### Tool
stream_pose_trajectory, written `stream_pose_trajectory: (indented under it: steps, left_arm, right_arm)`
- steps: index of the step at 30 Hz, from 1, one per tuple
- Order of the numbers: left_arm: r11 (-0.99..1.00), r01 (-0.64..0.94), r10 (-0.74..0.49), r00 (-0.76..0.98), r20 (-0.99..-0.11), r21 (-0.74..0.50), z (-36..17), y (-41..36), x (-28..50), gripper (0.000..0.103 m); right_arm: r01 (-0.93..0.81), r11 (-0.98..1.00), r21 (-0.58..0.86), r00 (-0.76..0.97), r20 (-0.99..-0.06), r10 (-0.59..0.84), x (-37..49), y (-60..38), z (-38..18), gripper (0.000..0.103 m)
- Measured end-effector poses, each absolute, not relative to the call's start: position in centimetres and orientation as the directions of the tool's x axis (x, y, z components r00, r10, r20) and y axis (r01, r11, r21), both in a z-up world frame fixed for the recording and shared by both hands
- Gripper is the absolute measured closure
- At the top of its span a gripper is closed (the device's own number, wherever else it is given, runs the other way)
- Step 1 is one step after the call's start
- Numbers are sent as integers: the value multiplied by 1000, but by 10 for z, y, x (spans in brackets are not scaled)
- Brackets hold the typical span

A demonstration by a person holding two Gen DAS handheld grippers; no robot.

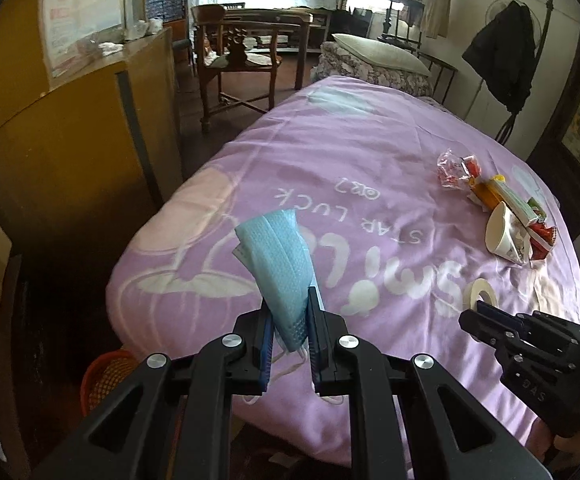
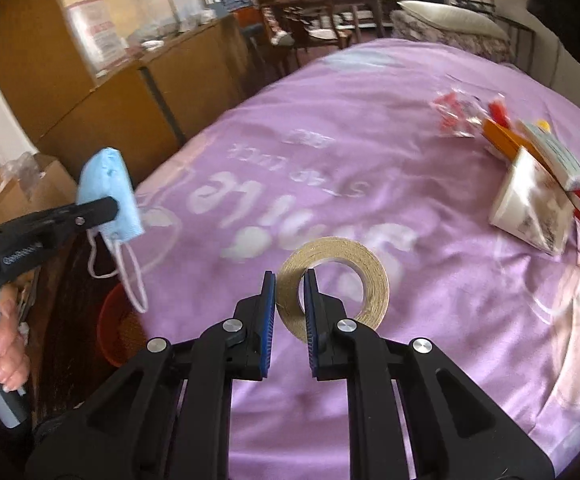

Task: Collect trash
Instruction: 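Carry mask and tape roll to the red wastebasket and open both grippers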

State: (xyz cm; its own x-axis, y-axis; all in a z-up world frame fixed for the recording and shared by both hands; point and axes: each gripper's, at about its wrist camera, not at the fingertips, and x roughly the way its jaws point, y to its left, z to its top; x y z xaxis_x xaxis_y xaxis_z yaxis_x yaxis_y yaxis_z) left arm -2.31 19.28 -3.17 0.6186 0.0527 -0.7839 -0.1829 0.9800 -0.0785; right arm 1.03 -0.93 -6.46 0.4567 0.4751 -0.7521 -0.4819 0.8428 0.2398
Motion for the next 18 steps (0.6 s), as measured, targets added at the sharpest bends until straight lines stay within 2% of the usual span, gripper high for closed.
stream_pose_trajectory:
  steps: [7,18]
  left_arm:
    - [969,-242,110,617,-780,-55,-30,226,-49,88]
    - [905,-426,235,508,-829,-5,-64,324,-107,87]
  right_arm:
    - [-609,754,247,381,-742,551,-14,51,-51,88]
    - [-794,524,310,116,-768,630,-67,170,-64,88]
